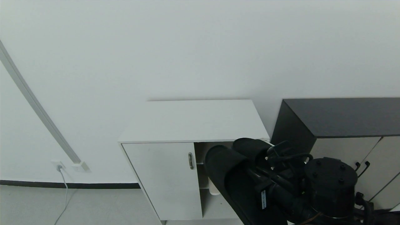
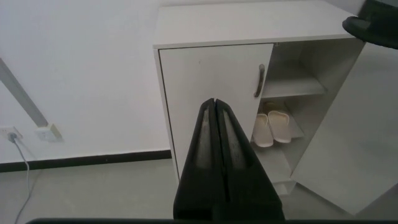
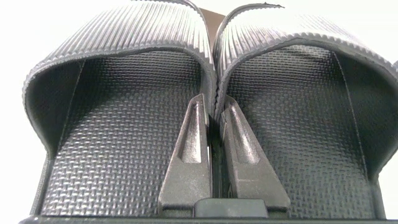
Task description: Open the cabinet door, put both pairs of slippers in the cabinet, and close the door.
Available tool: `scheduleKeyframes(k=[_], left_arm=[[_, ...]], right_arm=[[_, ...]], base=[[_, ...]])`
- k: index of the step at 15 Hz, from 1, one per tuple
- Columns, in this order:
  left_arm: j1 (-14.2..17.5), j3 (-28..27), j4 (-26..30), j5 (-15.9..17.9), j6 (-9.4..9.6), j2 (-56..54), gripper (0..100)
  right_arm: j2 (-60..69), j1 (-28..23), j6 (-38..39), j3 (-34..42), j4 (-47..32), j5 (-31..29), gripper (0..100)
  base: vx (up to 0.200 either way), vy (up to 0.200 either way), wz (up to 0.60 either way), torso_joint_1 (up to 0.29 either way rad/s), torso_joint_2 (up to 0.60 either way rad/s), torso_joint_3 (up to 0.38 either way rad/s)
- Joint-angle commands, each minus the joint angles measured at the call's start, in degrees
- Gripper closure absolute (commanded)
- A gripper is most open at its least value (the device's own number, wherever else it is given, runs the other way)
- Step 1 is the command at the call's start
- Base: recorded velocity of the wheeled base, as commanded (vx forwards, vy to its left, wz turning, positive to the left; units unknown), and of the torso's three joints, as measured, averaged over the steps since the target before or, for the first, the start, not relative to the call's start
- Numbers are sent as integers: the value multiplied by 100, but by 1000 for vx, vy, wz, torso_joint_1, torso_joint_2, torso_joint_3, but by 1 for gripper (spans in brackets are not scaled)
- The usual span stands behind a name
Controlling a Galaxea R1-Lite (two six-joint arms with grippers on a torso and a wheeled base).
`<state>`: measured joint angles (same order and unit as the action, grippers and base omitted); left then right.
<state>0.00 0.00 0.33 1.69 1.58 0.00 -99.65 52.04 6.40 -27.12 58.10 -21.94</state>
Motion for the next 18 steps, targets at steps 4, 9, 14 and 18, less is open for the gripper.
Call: scheduleKeyframes(k=[4, 9, 14, 18], left_arm=[[0, 0, 2, -2, 0, 0, 100], [0, 0, 2, -11, 9, 0, 100], [0, 0, -7, -11, 9, 0, 100], [0, 0, 2, -11, 9, 0, 100]], right_arm=[[-64, 78, 2, 67, 0, 6, 100], [-90, 96, 2, 93, 0, 15, 100], [-99, 96, 2, 111, 0, 15, 100], [-99, 96, -7, 128, 0, 15, 100]], base=[[0, 0, 0, 0, 0, 0], [0, 0, 0, -145, 318, 179], [0, 0, 0, -167, 380, 208], [0, 0, 0, -224, 526, 300]])
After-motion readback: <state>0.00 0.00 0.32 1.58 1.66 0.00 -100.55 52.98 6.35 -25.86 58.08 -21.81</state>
